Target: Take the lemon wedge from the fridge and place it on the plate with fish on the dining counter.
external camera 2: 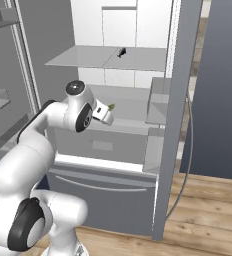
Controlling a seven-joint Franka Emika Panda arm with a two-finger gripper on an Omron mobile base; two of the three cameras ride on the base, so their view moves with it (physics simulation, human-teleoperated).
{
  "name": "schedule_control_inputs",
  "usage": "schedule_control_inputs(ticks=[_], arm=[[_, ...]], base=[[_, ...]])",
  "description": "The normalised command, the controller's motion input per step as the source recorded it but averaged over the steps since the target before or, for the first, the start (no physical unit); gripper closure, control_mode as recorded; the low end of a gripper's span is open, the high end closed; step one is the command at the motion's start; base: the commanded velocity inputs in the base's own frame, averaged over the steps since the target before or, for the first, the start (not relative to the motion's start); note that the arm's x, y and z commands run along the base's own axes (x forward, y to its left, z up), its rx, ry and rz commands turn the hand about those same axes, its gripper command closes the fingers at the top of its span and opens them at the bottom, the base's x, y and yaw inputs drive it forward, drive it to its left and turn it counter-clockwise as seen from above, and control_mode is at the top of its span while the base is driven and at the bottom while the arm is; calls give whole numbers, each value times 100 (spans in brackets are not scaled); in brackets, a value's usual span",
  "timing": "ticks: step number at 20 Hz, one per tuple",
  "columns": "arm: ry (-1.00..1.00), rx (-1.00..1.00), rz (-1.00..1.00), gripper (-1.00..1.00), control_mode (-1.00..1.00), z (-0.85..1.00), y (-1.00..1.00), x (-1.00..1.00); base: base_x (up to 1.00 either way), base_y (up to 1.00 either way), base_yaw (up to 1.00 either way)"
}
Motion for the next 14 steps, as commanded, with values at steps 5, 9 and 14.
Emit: schedule_control_inputs(ticks=[5,9,14], arm=[[0,0,0,-100,100,0,1,4],[0,0,0,-100,100,0,0,0],[0,0,0,-100,100,0,0,0]], base=[[42,26,0],[70,3,0],[49,0,0]])
